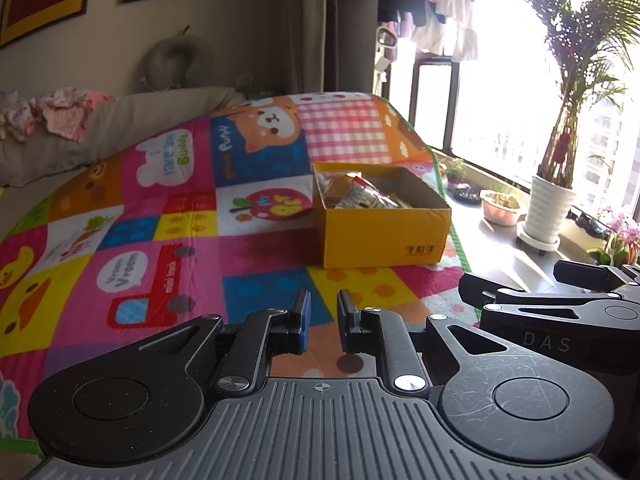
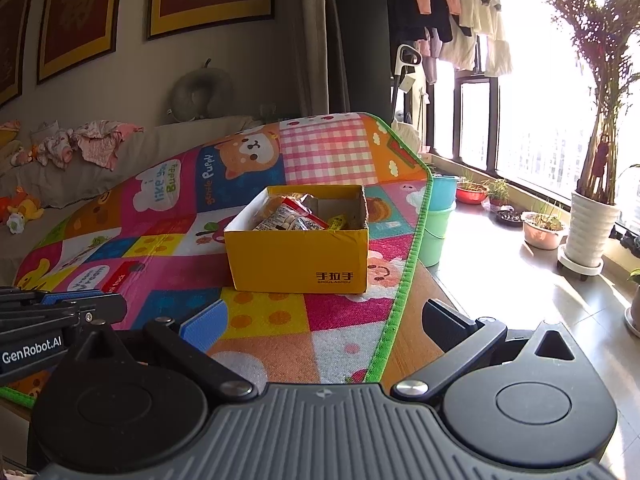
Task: Organize objects
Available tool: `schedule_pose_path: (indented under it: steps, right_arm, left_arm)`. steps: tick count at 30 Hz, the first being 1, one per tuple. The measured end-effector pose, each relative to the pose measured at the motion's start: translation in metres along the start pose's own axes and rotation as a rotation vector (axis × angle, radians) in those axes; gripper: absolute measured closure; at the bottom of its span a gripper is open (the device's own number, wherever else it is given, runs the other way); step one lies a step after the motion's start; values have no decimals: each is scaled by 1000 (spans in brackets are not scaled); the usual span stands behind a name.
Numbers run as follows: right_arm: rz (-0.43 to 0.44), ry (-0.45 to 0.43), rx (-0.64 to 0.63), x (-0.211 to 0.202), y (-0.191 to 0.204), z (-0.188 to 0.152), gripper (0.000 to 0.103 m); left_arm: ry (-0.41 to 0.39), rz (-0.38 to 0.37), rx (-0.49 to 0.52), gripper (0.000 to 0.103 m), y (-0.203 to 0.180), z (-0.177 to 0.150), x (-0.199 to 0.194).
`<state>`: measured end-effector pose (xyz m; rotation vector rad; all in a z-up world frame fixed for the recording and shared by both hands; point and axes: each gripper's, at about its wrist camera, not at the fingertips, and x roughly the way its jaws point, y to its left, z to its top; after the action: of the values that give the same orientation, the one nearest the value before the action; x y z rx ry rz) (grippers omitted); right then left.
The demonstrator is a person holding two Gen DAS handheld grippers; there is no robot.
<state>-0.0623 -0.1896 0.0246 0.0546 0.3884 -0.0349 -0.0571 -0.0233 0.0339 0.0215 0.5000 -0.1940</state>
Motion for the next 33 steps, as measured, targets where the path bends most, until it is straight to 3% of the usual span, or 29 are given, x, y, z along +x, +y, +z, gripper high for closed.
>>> schedule_pose_path:
  steps: [33]
  right_arm:
    - [1, 88, -25, 36, -1, -5, 0]
  left_arm:
    - [101, 11, -17, 86, 5, 0, 30]
